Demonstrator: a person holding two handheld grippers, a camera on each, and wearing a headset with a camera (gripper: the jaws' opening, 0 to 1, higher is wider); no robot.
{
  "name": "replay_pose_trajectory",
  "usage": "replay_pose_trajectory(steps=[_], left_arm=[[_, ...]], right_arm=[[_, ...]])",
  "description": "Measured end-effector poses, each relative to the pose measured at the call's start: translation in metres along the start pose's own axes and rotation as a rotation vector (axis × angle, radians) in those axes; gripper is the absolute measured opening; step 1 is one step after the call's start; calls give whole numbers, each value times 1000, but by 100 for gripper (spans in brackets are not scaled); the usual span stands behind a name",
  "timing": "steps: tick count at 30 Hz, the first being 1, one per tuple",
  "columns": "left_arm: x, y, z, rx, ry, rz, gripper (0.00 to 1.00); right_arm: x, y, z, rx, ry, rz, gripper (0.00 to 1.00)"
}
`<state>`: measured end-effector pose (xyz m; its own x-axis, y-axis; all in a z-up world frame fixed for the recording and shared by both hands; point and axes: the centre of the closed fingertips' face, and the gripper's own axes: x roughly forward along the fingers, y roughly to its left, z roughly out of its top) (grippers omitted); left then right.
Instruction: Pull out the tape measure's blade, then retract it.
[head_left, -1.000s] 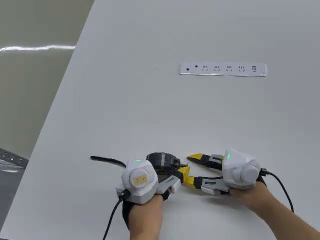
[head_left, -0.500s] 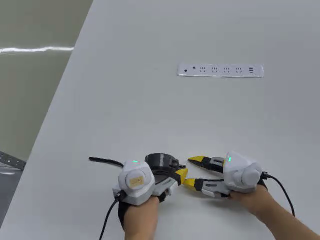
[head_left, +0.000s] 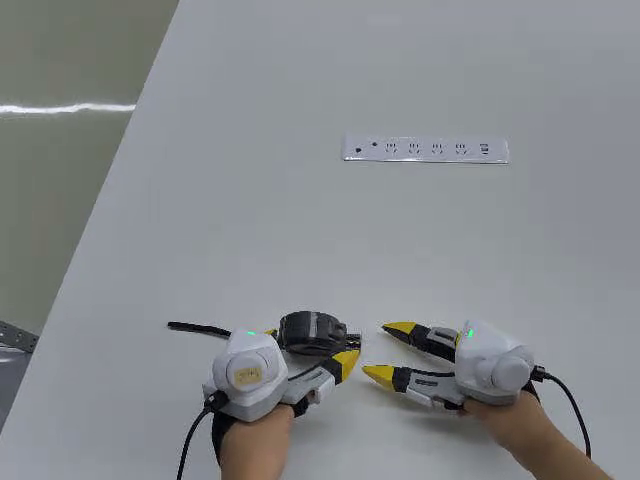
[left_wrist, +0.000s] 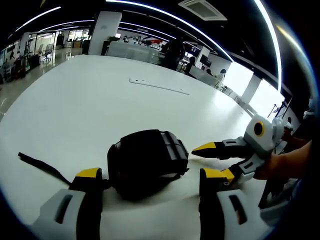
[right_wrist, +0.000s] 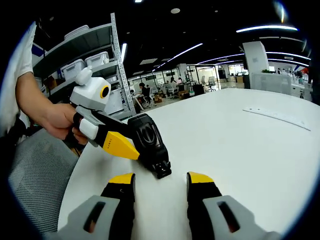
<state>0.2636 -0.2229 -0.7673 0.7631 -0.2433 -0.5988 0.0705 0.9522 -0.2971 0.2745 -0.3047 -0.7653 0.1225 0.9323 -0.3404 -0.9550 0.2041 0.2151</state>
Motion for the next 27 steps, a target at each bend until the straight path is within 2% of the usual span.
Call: replay_pose_trajectory(steps=[9,12,16,27], left_arm=[[-7,-1,1,19,-12,-35,78],[-10,3,2,42,-13,-31,78],[-16,6,3,40,-27,-45,79],[-28,12,-5,95,-23,-74,79]], right_arm=[[-7,2,6,8,-16,-34,41],[-11,4,5,10,-15,-45,41],[-17,4,7,25,-18,-67,42],[-32,9,10,59,-34,-126,44]])
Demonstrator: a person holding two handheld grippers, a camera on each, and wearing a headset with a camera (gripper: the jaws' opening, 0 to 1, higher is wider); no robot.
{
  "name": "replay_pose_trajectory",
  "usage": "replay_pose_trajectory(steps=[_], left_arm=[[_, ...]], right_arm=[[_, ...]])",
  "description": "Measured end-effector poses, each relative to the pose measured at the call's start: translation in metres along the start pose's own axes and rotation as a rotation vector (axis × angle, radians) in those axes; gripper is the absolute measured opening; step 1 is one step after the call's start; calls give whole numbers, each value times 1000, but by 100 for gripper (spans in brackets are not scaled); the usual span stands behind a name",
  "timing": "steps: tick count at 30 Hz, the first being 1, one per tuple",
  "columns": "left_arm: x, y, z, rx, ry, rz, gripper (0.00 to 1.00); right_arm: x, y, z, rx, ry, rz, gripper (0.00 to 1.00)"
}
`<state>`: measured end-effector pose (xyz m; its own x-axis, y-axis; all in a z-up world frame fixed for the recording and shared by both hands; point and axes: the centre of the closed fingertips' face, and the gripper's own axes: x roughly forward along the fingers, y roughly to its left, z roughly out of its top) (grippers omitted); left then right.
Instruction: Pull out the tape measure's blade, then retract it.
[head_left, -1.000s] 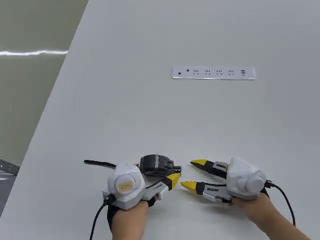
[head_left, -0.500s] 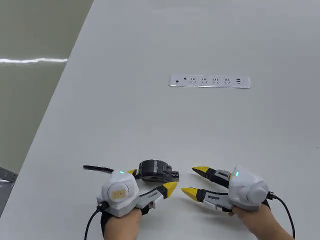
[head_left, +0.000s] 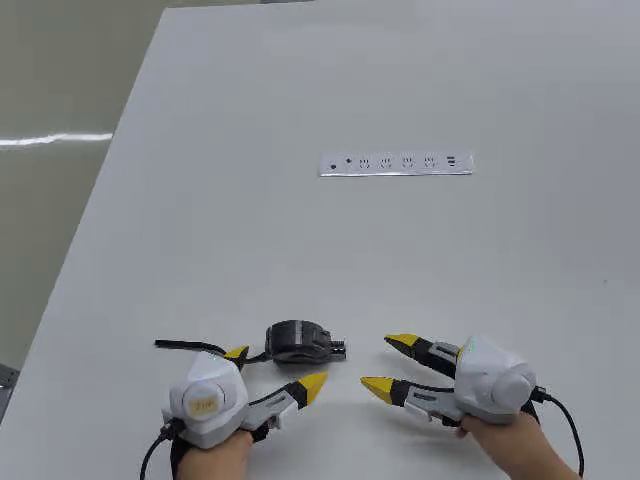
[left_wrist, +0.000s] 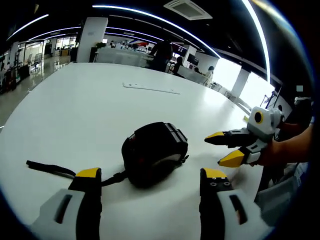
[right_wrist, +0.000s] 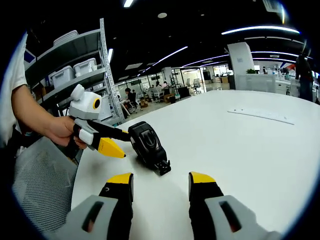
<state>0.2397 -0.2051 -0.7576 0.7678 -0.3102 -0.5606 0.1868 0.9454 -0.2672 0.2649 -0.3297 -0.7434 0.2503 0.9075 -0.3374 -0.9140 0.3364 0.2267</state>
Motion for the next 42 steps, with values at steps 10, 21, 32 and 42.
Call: replay_pose_trajectory(steps=[10,21,32,42], left_arm=[[-13,-3,0,26,-3,-57,79],[-30,-4,-6,55,1,-96,80],[-46,-2,-13,59,-7,-111,81],[-57,-2,-16,97,-2,-120,80]], right_arm=[[-8,3,3,17,-7,-37,49],[-22,11,-3,22,4,-62,53],[-39,18,-10,19,17,-87,54],[-52,17,-13,25,11,-109,55]])
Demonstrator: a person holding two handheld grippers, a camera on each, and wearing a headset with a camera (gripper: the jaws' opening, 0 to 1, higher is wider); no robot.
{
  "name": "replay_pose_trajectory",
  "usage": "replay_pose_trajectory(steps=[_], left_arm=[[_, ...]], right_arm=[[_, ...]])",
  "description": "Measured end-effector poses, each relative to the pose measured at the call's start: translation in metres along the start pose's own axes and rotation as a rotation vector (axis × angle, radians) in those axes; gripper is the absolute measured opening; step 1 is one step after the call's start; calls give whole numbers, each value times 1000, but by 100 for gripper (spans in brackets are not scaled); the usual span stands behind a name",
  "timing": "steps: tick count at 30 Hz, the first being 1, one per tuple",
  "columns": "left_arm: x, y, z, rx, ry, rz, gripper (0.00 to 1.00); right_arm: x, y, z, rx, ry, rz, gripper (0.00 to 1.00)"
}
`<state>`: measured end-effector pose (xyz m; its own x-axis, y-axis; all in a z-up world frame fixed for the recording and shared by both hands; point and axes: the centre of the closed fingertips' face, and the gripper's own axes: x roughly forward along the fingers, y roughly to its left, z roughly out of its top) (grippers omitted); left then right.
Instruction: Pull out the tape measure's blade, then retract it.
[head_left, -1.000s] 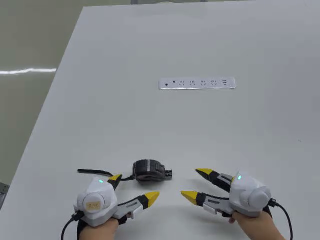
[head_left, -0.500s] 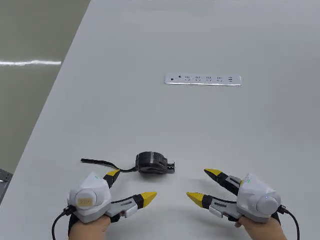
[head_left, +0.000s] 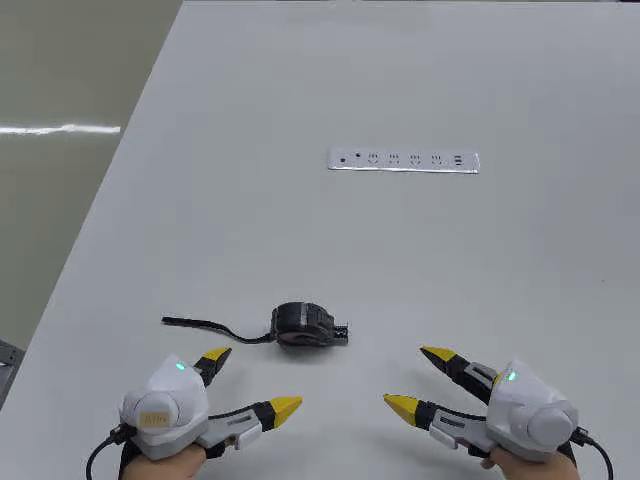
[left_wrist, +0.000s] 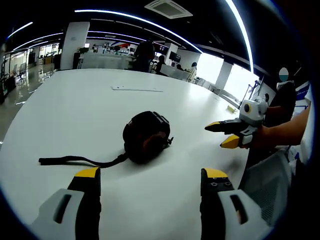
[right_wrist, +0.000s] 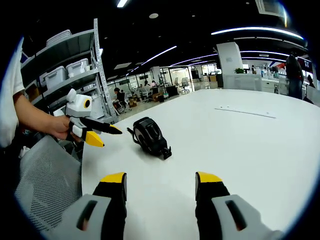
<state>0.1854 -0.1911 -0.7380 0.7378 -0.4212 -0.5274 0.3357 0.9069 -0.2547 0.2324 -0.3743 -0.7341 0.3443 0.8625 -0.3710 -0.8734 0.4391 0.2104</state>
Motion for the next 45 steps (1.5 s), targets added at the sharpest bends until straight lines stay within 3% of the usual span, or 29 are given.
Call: replay_pose_trajectory(steps=[9,21,32,45], left_arm=[[-12,6,-4,-8,-6,4,80],[-22,3,-10,20,9,-10,80],[-36,6,-11,-13,-11,-10,80],[-50,11,-16,-18,-4,-24,80]], right_arm=[[-14,-1,-2,-4,2,-22,57],[-29,1,-6,3,3,-53,59],[-40,5,-8,-8,3,-66,60],[-50,8,-6,4,-3,-89,62]])
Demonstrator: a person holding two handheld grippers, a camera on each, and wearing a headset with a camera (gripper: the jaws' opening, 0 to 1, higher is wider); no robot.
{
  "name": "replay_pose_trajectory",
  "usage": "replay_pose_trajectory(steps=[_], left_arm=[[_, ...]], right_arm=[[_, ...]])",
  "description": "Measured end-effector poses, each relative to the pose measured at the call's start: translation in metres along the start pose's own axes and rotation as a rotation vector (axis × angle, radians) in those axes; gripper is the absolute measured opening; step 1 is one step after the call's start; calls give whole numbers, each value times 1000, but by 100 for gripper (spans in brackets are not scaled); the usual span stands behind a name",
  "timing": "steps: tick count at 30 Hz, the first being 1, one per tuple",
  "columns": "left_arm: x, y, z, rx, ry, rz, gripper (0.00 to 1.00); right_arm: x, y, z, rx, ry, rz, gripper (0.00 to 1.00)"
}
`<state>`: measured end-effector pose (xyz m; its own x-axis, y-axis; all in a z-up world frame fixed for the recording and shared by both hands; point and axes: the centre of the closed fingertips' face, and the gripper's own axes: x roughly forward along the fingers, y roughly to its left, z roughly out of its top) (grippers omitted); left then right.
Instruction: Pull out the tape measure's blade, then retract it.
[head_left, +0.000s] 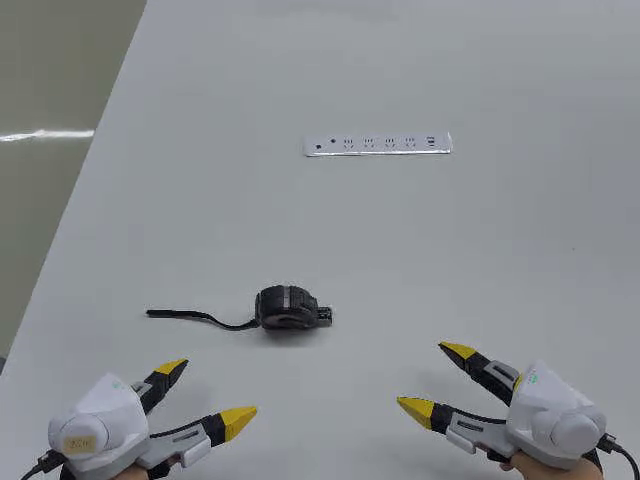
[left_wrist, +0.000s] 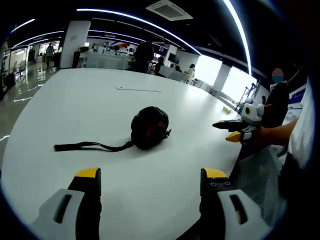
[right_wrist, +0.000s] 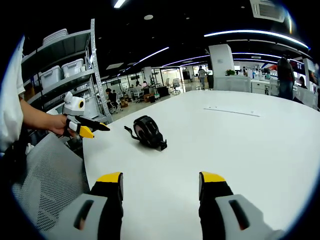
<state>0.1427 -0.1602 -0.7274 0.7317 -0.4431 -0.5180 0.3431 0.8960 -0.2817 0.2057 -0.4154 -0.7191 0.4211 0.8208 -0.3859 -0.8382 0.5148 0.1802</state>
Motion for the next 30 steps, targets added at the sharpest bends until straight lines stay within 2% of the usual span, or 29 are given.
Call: replay_pose_trajectory(steps=[7,20,30], left_arm=[[-10,6,0,-4,-12,16,80],[-29,9,-13,-16,-12,42,82],[-39,11,-9,-23,-39,61,83]], right_arm=[[-8,0,2,-10,-7,-9,62],[-21,0,-5,-2,-2,-31,64],[-31,-1,-4,6,-18,-47,71]])
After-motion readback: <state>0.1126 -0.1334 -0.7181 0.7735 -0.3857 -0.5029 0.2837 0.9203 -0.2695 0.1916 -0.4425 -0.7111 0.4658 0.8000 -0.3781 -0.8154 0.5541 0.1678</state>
